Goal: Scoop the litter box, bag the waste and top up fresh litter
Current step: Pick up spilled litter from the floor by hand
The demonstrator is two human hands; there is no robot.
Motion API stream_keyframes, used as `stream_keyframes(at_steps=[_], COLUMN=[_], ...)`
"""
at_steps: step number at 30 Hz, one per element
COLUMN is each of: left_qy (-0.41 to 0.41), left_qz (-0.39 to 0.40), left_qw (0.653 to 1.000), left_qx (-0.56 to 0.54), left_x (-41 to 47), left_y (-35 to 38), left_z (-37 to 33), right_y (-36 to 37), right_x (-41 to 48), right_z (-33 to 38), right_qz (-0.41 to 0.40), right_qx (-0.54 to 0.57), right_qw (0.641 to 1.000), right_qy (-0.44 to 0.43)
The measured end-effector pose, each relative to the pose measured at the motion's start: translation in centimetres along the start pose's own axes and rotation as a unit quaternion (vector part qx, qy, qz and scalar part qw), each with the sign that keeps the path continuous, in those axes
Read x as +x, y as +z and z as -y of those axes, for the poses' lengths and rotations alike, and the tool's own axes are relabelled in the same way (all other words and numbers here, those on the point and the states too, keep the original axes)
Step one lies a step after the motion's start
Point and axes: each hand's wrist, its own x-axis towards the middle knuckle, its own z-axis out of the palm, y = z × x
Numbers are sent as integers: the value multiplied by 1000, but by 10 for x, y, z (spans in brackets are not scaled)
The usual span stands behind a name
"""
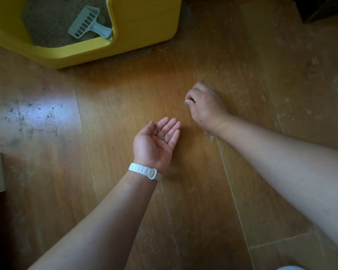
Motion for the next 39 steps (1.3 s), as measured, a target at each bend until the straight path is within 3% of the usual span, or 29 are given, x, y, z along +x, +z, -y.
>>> stream_keyframes(at_steps=[5,11,16,19,23,30,34,39], left_qy=[3,21,36,41,35,27,23,19], left_qz=[-1,-4,8,27,51,46,35,23], left_qw=[1000,1000,999,998,996,997,997,998], left_qx=[3,2,-21,-45,-63,-58,-59,-59], left_x=[0,0,0,-2,-2,-2,-3,-3], left_y=[2,4,14,23,30,20,12,6], left_z=[1,2,-6,-12,-16,-20,-23,-24], right_y=[1,-10,-25,-32,-36,-34,-30,-21], right_x=[-2,-16,-30,-39,-42,-36,-22,-17], right_z=[1,19,56,72,75,40,4,-9], right_qz=[24,-11,-4,22,-6,-101,-46,4], right_qx=[6,59,142,150,158,131,89,84], right_qw=[1000,998,990,987,985,985,985,989], right_qy=[-8,26,-23,-49,-65,38,137,122])
